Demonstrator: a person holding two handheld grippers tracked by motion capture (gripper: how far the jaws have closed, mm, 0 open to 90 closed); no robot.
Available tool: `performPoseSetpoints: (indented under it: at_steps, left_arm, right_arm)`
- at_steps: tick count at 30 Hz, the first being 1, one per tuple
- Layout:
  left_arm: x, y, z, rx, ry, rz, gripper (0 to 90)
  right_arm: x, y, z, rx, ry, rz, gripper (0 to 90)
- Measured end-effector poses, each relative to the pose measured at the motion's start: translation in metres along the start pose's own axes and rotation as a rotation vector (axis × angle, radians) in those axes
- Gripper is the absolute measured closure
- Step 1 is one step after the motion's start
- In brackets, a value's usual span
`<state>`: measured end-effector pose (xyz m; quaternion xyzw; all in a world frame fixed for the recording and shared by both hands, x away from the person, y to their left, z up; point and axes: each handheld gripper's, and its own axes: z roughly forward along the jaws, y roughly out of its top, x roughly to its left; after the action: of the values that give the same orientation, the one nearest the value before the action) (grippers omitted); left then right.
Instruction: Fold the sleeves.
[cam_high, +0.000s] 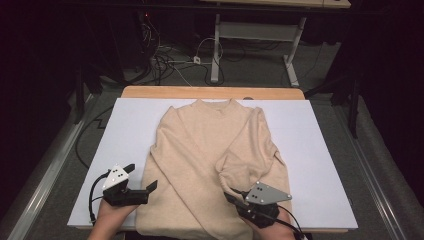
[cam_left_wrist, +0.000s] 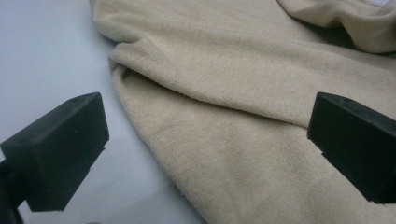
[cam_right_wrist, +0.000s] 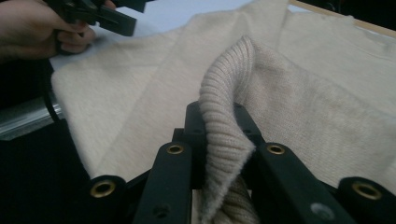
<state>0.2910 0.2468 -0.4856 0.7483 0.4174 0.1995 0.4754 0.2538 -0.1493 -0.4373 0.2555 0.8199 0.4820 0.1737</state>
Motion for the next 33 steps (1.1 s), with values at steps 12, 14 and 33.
performPoseSetpoints:
  at_steps: [12, 14, 33]
  left_arm:
    - [0.000, 0.000, -0.001, -0.004, -0.002, -0.001, 0.0]
    - [0.000, 0.000, 0.000, -0.003, -0.003, 0.000, 0.0]
    - [0.000, 0.000, 0.000, 0.001, -0.002, -0.001, 0.0]
  right_arm:
    - [0.044, 0.003, 0.043, 0.031, 0.148, -0.041, 80.9]
    - [0.052, 0.000, 0.050, 0.049, 0.173, -0.048, 80.9]
    - [0.028, 0.002, 0.012, -0.020, 0.108, 0.040, 54.4]
